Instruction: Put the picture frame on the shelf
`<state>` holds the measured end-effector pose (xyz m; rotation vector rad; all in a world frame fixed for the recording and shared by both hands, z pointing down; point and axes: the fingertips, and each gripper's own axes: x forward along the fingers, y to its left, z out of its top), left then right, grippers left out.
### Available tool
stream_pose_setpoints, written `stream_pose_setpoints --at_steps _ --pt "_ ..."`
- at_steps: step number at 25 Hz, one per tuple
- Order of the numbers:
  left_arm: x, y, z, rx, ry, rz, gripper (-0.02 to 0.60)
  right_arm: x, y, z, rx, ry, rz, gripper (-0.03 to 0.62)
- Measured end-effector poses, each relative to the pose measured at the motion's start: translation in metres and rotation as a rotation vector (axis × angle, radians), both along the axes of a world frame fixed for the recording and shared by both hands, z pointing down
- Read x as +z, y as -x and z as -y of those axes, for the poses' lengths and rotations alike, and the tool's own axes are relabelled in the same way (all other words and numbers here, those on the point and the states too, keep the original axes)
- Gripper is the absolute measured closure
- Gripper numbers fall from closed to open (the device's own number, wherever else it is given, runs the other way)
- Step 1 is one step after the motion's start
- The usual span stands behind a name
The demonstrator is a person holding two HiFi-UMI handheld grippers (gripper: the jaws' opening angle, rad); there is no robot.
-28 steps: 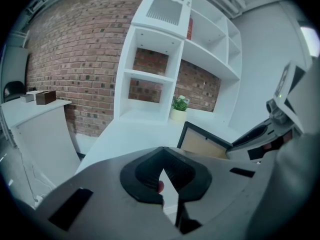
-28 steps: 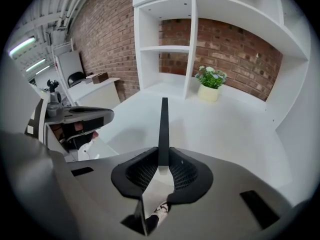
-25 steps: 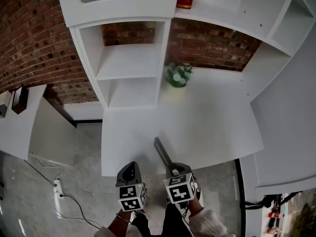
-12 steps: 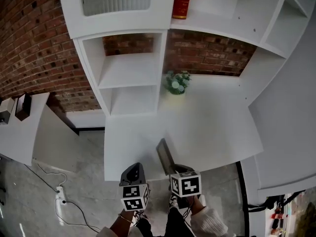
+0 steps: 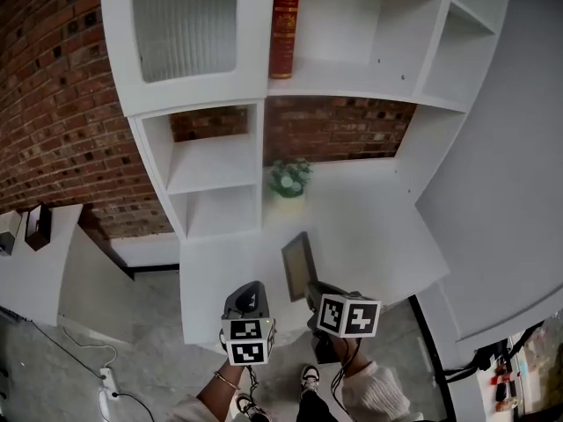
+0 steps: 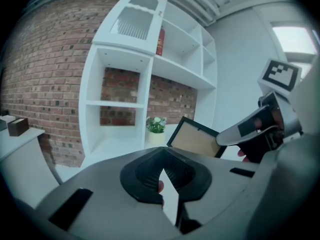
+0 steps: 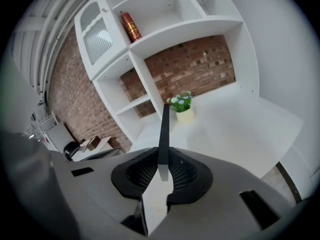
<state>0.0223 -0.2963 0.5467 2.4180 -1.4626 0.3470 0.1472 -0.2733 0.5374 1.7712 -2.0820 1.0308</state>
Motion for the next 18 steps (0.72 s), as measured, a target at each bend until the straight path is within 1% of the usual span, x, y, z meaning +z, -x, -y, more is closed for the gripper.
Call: stream_pose_setpoints --at_steps 4,8,14,18 --pt "-0.060 -0.030 0.016 0.084 -0.112 -0.001 0.583 -0.055 -0.015 0.012 0.031 -0.105 -0.028 0.517" --pt "-0.118 -0.052 0.031 0.133 -0.197 0.005 0.583 -0.109 -0.036 0.022 0.048 -0.191 -0.072 0.517" --pt "-0.190 -0.072 0.063 0.140 -0.288 -0.011 0.583 -0.197 -0.071 0.046 0.067 -0.294 -0.180 0.517" --pt "-0.233 -0.086 0.085 0.130 -0.341 -0.017 0.583 -0.252 -0.095 0.065 0.081 -0.350 -0.182 0.517"
